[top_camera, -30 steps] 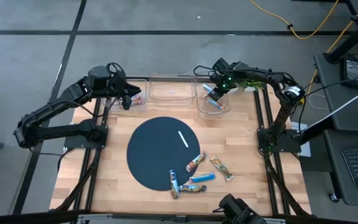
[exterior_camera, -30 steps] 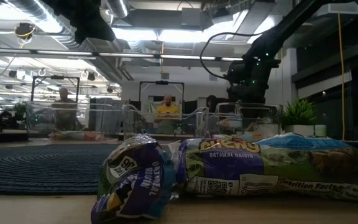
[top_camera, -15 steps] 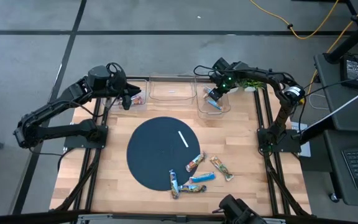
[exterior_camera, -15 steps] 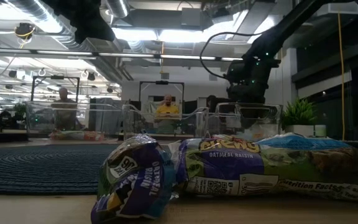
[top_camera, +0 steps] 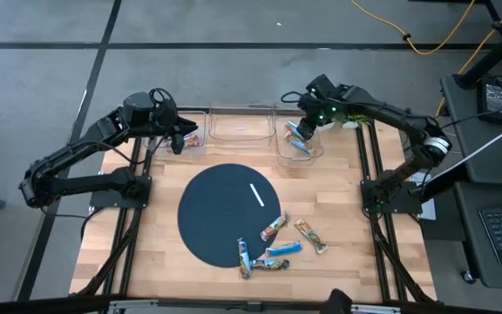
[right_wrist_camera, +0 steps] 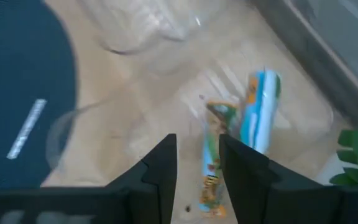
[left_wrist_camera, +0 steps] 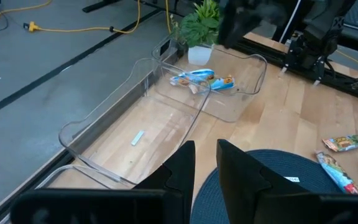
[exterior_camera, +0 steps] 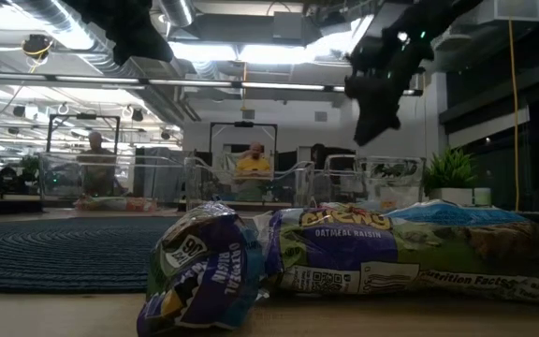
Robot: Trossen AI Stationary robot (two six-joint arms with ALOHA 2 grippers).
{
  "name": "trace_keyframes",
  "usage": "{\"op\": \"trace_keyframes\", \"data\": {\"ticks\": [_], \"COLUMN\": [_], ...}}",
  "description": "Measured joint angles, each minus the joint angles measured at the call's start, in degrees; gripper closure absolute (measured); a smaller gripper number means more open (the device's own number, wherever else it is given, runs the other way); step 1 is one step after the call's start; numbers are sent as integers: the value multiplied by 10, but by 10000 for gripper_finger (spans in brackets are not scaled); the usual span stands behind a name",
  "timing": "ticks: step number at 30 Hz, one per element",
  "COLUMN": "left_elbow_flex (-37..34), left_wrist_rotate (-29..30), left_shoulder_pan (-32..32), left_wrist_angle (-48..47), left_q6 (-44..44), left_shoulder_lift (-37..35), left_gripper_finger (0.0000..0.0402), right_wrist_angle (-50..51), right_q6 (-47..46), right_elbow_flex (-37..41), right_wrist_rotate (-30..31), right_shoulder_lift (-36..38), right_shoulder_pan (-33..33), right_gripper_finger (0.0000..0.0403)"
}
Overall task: Pick and place Granola Bars by type
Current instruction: Put the yellow chewy bar into the top right transparent bin
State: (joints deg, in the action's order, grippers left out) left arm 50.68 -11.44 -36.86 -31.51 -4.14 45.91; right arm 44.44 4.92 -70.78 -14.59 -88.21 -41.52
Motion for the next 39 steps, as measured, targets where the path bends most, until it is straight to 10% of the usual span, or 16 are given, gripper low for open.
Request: {"op": "trace_keyframes", "data": {"ticks": [24, 39], "left_elbow_flex": [0, 0], "left_wrist_rotate": [-2, -9], "left_shoulder_pan": [0, 0], "left_wrist_angle": [-35, -35], "left_q6": [15, 50], "left_shoulder_lift": [0, 0], "left_gripper_finger": [341, 341], "right_wrist_angle": [113, 195], "right_q6": [-1, -31], "right_elbow_flex": [0, 0], "right_wrist_rotate": [-9, -16], "right_shoulder_lift": [166, 195], "right_shoulder_pan": [200, 439], "right_gripper_finger": [280, 280]}}
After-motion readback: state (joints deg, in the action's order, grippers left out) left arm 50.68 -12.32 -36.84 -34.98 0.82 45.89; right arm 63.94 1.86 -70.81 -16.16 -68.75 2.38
